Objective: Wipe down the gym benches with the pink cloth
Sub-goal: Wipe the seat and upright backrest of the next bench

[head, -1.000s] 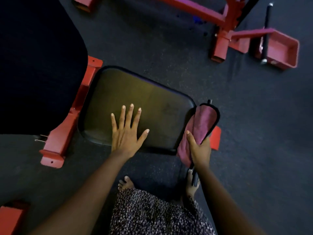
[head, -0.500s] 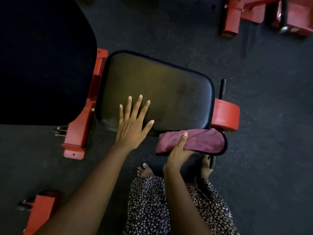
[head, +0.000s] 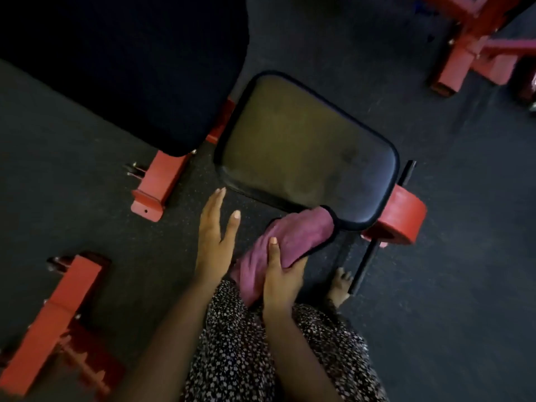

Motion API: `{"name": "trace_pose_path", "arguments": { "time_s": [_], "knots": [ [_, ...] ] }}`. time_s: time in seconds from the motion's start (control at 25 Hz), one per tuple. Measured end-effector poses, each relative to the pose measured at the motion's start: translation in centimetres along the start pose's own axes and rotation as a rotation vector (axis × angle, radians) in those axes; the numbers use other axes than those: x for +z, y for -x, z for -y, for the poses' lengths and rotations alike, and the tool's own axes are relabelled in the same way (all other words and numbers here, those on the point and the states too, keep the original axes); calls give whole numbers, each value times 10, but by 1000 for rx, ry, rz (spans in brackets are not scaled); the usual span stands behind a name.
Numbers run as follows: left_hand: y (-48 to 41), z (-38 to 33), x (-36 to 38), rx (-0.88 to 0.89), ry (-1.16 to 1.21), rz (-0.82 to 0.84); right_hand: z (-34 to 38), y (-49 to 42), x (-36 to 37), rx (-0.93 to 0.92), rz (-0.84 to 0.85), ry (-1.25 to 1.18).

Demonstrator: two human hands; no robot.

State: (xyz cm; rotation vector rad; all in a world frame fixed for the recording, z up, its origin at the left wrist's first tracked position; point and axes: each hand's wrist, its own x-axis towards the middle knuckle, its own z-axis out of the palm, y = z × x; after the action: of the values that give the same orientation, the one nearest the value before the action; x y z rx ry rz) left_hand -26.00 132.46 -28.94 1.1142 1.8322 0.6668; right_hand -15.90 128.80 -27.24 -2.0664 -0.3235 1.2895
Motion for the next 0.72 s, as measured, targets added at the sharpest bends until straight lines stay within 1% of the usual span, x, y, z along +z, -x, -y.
{"name": "trace_pose_path", "arguments": {
  "time_s": [0.08,0.16,0.24,0.32,0.36,0.4,0.44,0.48,0.52,0.6,0.72],
  "knots": [
    [26,-5,4,-206,196,-90,24,0,-28,-286,129,335],
    [45,-13,13,-356,348,-148,56,-23,-44,-650,253,741],
    [52,-19,28,-487,532,-213,90,-57,-38,-1093,345,1135],
    [53,-16,49,-621,694,-321,108,-99,-27,-1570,449,1514],
    [51,-9,62,-702,734,-381,114,-117,-22,-1770,549,1635],
    [48,-1,74,-769,762,-431,115,-129,-17,-1921,671,1733],
    [44,1,84,-807,797,-475,114,-140,-8,-2025,824,1802],
    [39,-5,93,-834,855,-519,115,-144,2,-2084,939,1874],
    [32,-20,96,-841,916,-579,117,-145,13,-2104,1011,1922],
    [18,-34,111,-875,1036,-690,122,-144,37,-2117,1078,1965],
    [5,-49,134,-868,1178,-673,126,-144,61,-2106,1173,1928]
  ]
}}
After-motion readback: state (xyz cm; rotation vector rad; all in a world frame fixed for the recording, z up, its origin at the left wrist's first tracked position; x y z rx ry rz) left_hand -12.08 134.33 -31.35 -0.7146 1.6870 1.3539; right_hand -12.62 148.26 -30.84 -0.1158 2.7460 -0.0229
